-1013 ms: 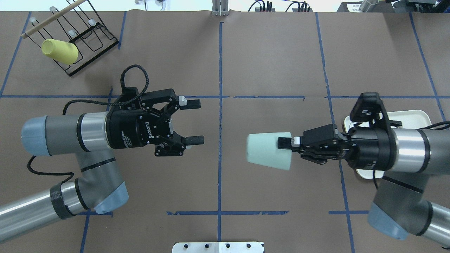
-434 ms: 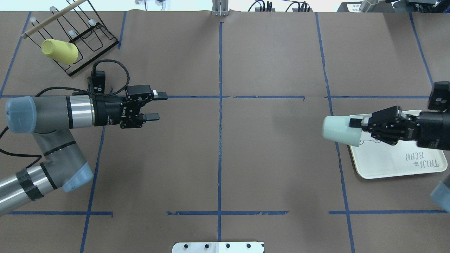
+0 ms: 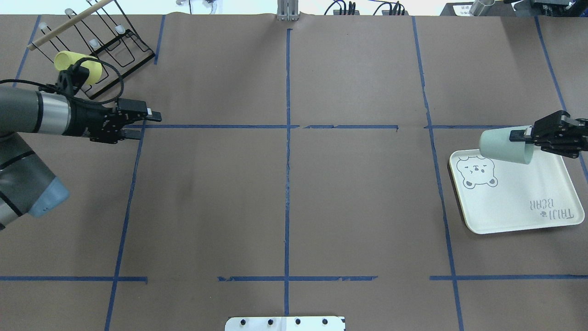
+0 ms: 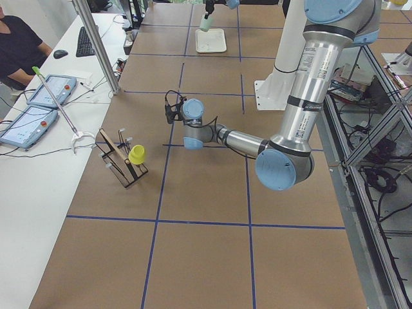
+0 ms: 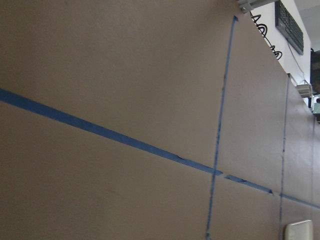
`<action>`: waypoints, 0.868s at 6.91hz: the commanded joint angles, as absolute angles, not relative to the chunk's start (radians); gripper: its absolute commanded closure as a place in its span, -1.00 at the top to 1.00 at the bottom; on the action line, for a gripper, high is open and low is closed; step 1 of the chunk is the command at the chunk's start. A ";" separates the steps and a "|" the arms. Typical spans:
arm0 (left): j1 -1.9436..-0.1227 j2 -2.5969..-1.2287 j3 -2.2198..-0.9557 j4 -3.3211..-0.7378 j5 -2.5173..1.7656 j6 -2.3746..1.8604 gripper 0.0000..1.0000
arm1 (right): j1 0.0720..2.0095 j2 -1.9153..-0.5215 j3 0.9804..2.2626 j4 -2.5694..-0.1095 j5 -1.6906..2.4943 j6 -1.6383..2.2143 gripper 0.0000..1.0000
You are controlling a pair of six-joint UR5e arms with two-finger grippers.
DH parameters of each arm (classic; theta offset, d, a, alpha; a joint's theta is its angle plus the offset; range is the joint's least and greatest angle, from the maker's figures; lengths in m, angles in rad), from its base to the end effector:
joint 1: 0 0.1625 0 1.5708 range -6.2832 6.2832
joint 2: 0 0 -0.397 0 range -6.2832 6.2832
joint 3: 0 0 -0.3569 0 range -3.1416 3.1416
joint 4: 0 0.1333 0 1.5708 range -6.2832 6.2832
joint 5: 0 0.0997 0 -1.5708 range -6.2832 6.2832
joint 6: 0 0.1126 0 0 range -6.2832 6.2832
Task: Left arm grabs green cup and hands to right arm on tray
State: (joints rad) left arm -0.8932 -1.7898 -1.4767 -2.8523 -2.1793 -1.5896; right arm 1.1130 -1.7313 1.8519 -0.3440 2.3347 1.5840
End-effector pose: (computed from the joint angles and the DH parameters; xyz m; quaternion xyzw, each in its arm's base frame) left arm 0.2897 -0.4700 0.4223 0.0542 0.6557 -0.1465 0.7387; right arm -0.1237 -0.3763 0.4323 0.0542 -0.6458 0.1905 0.7374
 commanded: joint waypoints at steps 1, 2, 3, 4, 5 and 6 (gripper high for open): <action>-0.943 -1.712 -1.479 -2.745 -2.204 -1.336 1.00 | 1.124 -1.732 1.858 -0.667 2.338 1.318 -1.00; -0.969 -1.675 -1.479 -2.700 -2.203 -1.237 1.00 | 1.121 -1.736 1.867 -0.860 2.318 1.055 -1.00; -1.010 -1.648 -1.479 -2.674 -2.203 -1.150 1.00 | 1.106 -1.732 1.925 -1.064 2.283 0.899 -1.00; -1.022 -1.628 -1.477 -2.671 -2.201 -1.119 1.00 | 1.047 -1.724 1.956 -1.239 2.219 0.793 -1.00; -1.026 -1.626 -1.479 -2.657 -2.201 -1.117 1.00 | 1.020 -1.679 1.928 -1.283 2.198 0.729 -1.00; -1.035 -1.626 -1.480 -2.657 -2.201 -1.117 1.00 | 1.006 -1.669 1.883 -1.281 2.197 0.718 -1.00</action>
